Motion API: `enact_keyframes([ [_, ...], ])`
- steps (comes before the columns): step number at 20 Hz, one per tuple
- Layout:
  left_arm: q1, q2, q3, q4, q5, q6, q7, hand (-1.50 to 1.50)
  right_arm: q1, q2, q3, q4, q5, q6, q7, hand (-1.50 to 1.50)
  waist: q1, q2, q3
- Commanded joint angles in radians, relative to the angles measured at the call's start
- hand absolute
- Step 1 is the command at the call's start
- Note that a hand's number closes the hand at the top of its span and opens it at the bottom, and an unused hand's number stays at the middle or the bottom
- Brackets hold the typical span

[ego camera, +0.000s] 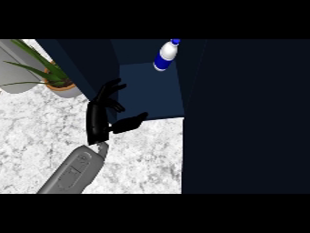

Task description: Pick up the bottled water, place it into the cabinet and close the cabinet

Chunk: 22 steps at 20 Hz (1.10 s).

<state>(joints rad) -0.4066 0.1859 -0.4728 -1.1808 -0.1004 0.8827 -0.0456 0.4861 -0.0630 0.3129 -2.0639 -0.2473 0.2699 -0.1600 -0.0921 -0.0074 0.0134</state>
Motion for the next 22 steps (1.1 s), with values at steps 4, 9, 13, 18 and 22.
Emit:
enact_keyframes([
  [4, -0.251, 0.015, 0.127, 0.227, 0.056, -0.077, 0.098, -1.5, 0.011, -0.005, -0.009, 0.008, 0.004, -0.003, -0.005, -1.5, -0.022, 0.037, -0.015],
  [9, -0.308, -0.019, 0.162, 0.233, 0.142, -0.143, 0.009, -1.5, -0.011, 0.008, -0.015, 0.018, 0.01, -0.014, -0.016, -1.5, 0.005, 0.035, -0.017],
  [13, -0.267, -0.031, 0.205, 0.178, 0.235, -0.196, -0.105, -1.5, 0.01, 0.0, -0.016, -0.005, 0.004, -0.003, -0.034, -1.5, 0.011, 0.033, -0.018],
  [18, -0.202, -0.044, 0.23, 0.124, 0.34, -0.335, -0.264, -1.5, 0.054, 0.005, 0.019, -0.066, 0.041, -0.037, -0.008, -1.5, 0.03, 0.023, -0.019],
  [22, -0.24, -0.056, 0.249, 0.163, 0.383, -0.414, -0.319, -1.5, 0.038, 0.006, 0.013, -0.012, 0.048, -0.028, -0.032, -1.5, 0.046, 0.02, -0.016],
])
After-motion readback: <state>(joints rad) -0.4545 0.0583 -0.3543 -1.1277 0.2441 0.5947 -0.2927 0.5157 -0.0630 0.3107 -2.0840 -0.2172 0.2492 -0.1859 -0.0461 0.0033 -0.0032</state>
